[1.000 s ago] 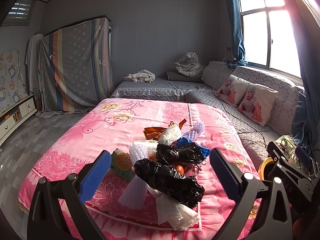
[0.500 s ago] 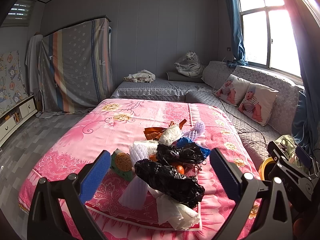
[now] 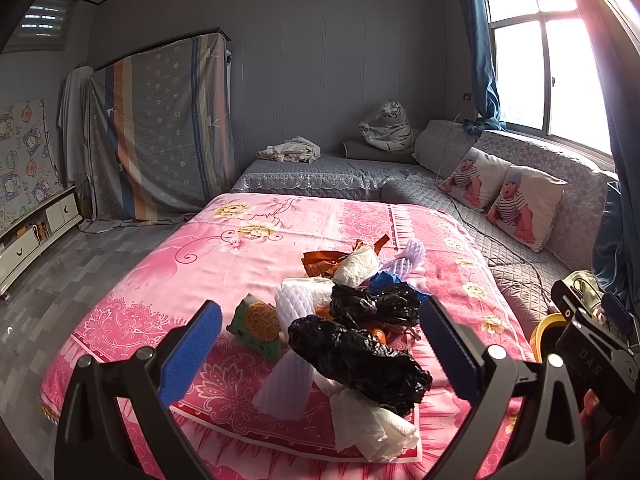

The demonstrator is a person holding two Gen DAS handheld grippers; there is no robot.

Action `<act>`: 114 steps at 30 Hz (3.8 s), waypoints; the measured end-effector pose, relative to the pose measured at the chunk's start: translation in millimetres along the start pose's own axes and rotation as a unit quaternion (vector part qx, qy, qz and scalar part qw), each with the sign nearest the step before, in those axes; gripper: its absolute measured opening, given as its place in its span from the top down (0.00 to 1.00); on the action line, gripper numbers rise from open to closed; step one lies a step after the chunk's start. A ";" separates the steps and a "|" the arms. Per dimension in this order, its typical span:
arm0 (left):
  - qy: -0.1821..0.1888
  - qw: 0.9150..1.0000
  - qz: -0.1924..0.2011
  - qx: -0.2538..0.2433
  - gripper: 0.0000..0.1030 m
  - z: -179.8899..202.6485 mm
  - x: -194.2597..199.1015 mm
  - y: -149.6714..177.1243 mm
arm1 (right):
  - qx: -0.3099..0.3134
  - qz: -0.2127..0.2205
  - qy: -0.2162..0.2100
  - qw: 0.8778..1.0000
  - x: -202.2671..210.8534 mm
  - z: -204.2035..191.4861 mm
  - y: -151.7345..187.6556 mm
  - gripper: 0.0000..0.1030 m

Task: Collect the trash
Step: 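Grasp the lavender foam mesh sleeve with the right tool while the left tool grasps the black plastic bag, then carry the lavender mesh and black bag over the yellow-rimmed bin with both tools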

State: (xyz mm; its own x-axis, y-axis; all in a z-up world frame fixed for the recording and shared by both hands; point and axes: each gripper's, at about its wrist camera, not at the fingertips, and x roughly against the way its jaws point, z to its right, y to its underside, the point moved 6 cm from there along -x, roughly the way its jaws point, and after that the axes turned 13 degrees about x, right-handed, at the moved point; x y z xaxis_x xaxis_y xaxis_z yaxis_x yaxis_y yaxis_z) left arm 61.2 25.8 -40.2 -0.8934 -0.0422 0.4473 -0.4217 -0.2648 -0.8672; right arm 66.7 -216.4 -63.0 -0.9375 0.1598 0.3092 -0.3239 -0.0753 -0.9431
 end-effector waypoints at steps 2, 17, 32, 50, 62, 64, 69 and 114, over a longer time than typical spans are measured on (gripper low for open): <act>-0.010 1.000 0.002 0.005 0.07 -11.7 -6.6 0.9 | 0.004 0.005 -0.011 1.000 -2.2 -2.8 -0.3 0.08; 0.018 0.996 -0.081 -0.029 0.07 -52.5 -46.8 28.2 | 0.001 -0.057 -0.220 0.974 -65.1 -43.8 8.4 0.08; 0.105 0.981 -0.154 -0.061 0.07 11.9 -71.2 43.3 | -0.019 -0.057 -0.220 0.974 -61.3 -30.8 16.1 0.08; 0.099 0.976 -0.191 -0.037 0.19 16.9 -120.0 47.0 | 0.033 -0.127 -0.270 0.954 -114.2 -48.1 22.7 0.08; 0.117 0.972 -0.201 -0.023 0.19 16.3 -131.1 43.7 | 0.038 -0.212 -0.299 0.930 -229.9 -94.0 1.6 0.08; 0.120 0.972 -0.203 -0.022 0.19 17.4 -135.3 43.0 | 0.008 -0.229 -0.281 0.932 -258.0 -91.7 -3.4 0.08; 0.123 0.970 -0.207 -0.017 0.19 18.7 -142.1 43.7 | -0.052 -0.274 -0.260 0.924 -313.1 -93.5 -1.8 0.08; 0.147 0.980 -0.127 0.029 0.73 -5.0 -85.2 -0.1 | -0.066 -0.181 -0.271 0.943 -234.8 -62.8 -61.7 0.79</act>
State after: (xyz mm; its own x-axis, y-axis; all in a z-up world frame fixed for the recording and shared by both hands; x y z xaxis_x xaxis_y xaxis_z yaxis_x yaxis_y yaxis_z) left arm 136.6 34.2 -79.2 -0.7702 0.3096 0.5575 -0.6347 -0.2862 -0.7178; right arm 314.7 -187.5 -85.0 -0.7076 -0.3775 0.5973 -0.6504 0.0176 -0.7594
